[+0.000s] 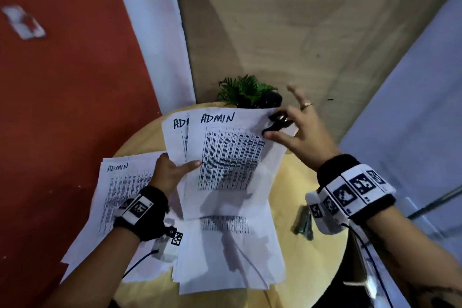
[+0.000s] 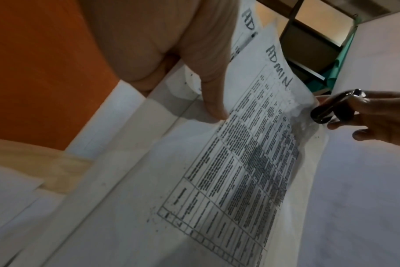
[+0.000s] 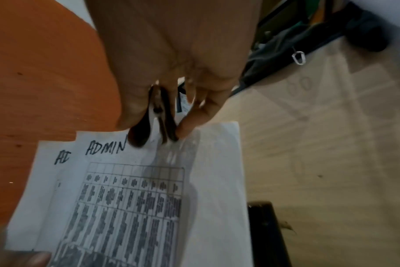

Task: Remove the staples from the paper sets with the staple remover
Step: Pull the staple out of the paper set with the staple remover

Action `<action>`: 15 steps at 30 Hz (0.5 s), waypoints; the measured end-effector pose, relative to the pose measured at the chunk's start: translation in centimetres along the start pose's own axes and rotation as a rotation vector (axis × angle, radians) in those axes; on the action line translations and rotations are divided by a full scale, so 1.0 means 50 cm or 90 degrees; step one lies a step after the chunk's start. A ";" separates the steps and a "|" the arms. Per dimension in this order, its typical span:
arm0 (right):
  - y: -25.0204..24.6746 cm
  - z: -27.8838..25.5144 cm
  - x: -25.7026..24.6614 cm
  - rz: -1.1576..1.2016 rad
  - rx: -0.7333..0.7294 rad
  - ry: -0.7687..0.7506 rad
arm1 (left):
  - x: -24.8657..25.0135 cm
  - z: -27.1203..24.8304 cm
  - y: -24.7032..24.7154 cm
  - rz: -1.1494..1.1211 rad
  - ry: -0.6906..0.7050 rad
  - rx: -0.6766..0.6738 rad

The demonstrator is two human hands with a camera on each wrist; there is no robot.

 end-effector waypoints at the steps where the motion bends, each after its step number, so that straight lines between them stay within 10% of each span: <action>1: 0.006 0.009 -0.021 -0.041 -0.058 -0.019 | 0.008 -0.005 0.000 -0.012 0.006 0.002; 9: 0.010 0.044 -0.094 -0.101 -0.212 -0.045 | 0.087 -0.054 -0.017 0.001 0.051 -0.010; 15: -0.009 0.047 -0.145 -0.137 -0.246 -0.067 | 0.339 -0.154 -0.074 0.179 0.391 0.185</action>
Point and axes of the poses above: each hand's wrist, its own z-axis towards the middle knuckle, its own y-axis out of the palm, x = y × z, the point moved 10 cm from there along z, towards the middle knuckle, and after that the axes turned 9 degrees about -y, right-handed, at the moved point
